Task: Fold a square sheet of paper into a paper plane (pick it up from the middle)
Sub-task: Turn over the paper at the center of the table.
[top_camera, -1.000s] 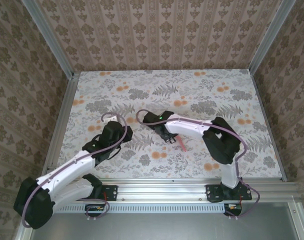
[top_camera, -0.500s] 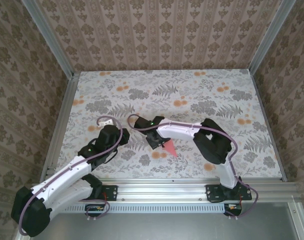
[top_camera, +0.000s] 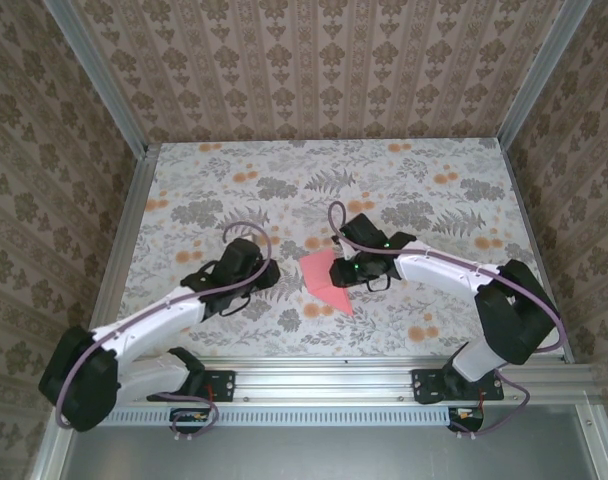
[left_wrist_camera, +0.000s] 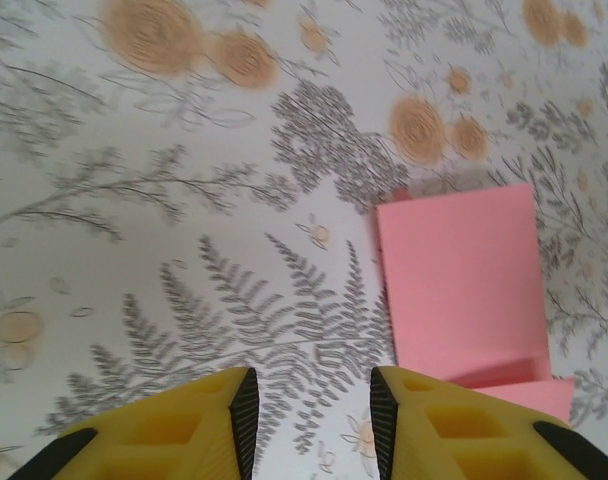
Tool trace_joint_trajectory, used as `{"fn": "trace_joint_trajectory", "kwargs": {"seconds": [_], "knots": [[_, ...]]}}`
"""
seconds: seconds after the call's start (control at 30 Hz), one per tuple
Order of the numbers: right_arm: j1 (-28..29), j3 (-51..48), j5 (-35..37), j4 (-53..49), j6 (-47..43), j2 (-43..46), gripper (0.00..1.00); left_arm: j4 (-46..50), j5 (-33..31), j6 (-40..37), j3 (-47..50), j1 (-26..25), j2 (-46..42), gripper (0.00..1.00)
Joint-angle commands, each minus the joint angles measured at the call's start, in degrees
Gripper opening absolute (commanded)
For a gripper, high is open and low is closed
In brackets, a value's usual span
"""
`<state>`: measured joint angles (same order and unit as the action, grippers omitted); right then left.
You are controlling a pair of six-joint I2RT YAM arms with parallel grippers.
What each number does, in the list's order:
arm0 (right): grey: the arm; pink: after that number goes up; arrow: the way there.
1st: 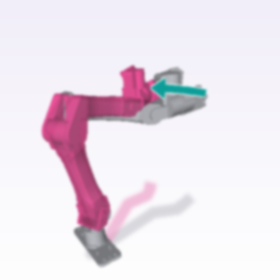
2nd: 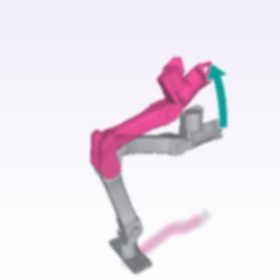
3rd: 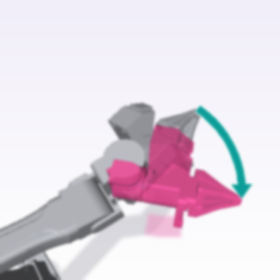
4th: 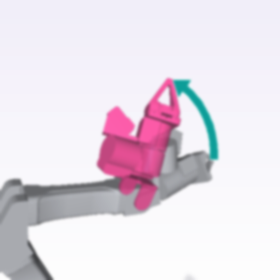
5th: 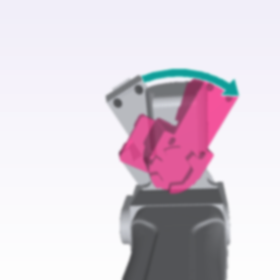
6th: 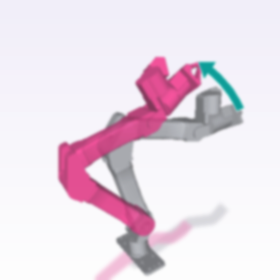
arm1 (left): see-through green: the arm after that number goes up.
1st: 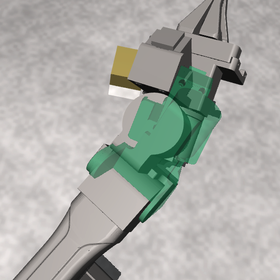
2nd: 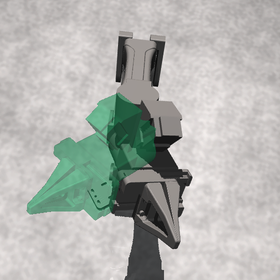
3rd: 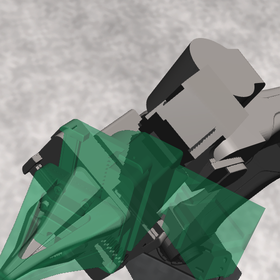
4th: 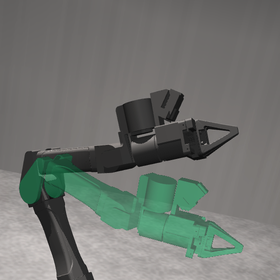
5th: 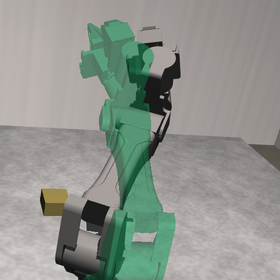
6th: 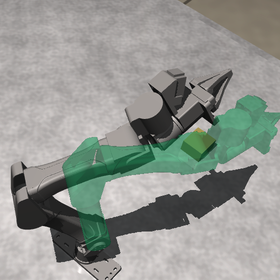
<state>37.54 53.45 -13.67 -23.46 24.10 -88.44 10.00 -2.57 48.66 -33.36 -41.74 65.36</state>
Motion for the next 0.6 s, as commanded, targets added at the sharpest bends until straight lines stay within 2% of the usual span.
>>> {"fn": "trace_joint_trajectory", "kwargs": {"seconds": [0.0, 0.1, 0.3, 0.57], "knots": [[-0.2, -1.5, -10.0, 7.2, 0.6, -1.2, 0.14, -0.7, 2.6, -0.3, -3.1, -2.2, 4.1, 0.37], [-1.5, -2.1, -12.0, 9.1, 1.9, -4.1, 0.08, -1.4, 2.8, 0.7, -4.7, -4.5, 8.1, 0.37], [-4.3, -4.6, -13.0, 11.7, 2.6, -5.3, 0.07, -1.2, 4.0, 1.2, -8.7, -7.1, 14.0, 0.38], [-8.4, -8.0, -14.4, 14.1, 2.9, -7.4, 0.07, -1.9, 6.1, 2.9, -9.9, -7.6, 17.3, 0.42]]}}
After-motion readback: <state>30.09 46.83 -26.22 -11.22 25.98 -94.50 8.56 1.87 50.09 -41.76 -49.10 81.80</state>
